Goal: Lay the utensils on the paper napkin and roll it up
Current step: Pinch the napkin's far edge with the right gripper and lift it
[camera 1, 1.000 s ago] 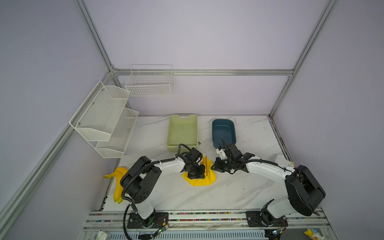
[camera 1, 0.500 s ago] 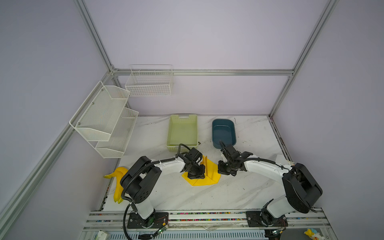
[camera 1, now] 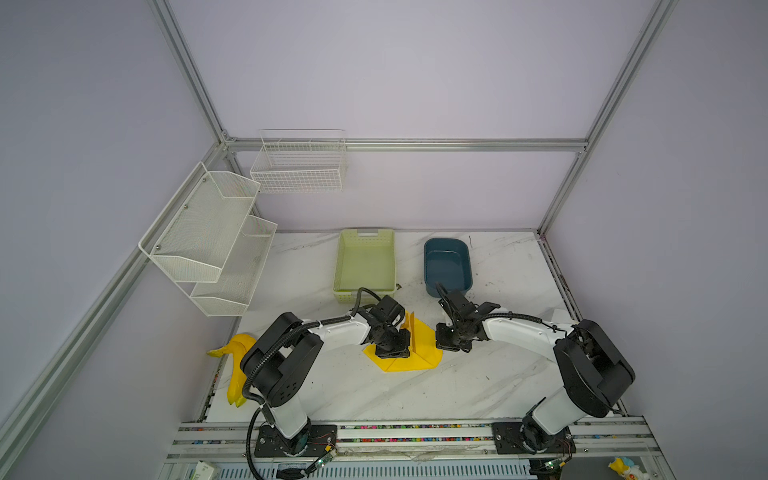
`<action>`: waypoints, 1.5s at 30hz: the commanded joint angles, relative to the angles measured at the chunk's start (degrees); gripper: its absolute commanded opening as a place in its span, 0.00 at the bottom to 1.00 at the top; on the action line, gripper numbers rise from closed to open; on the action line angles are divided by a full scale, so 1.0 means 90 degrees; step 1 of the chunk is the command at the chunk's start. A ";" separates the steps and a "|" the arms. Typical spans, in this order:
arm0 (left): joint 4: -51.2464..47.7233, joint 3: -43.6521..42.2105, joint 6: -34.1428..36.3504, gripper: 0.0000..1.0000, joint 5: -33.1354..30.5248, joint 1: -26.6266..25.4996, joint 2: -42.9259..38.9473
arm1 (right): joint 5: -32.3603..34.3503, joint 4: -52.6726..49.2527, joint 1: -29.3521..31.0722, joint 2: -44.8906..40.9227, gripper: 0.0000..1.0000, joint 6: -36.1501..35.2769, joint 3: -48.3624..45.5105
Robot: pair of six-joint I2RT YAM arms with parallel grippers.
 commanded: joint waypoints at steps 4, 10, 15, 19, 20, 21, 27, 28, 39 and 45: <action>-0.0009 0.0357 0.0097 0.05 0.0074 0.0001 0.0057 | 0.0204 -0.0246 0.0045 0.0158 0.00 -0.0057 0.0112; -0.0010 0.0343 0.0097 0.05 0.0069 0.0001 0.0044 | 0.0307 -0.0322 0.0066 0.0222 0.00 -0.0075 0.0133; -0.0018 0.0353 0.0097 0.05 0.0065 0.0002 0.0042 | 0.0214 -0.0341 0.0083 0.0163 0.00 -0.0047 0.0177; -0.0014 0.0353 0.0097 0.05 0.0063 0.0002 0.0064 | 0.0170 -0.0419 0.0102 0.0053 0.00 -0.0001 0.0284; -0.0011 0.0353 0.0097 0.05 0.0060 0.0001 0.0064 | 0.0159 -0.0439 0.0104 0.0038 0.00 0.0030 0.0314; -0.0018 0.0353 0.0097 0.05 0.0070 0.0002 0.0064 | 0.0148 -0.0465 0.0122 0.0021 0.00 0.0049 0.0352; -0.0019 0.0342 0.0097 0.05 0.0061 0.0003 0.0064 | 0.0073 -0.0670 0.0276 0.0037 0.01 0.0195 0.0653; -0.0019 0.0343 0.0097 0.05 0.0076 0.0002 0.0073 | 0.0069 -0.0685 0.0323 0.0043 0.01 0.0220 0.0708; -0.0004 0.0333 0.0095 0.05 0.0060 0.0002 0.0054 | -0.0224 -0.0469 0.0636 -0.0007 0.01 0.0695 0.0966; -0.0009 0.0323 0.0088 0.05 0.0045 0.0002 0.0035 | -0.0655 0.0133 0.0715 -0.0070 0.01 0.1074 0.0804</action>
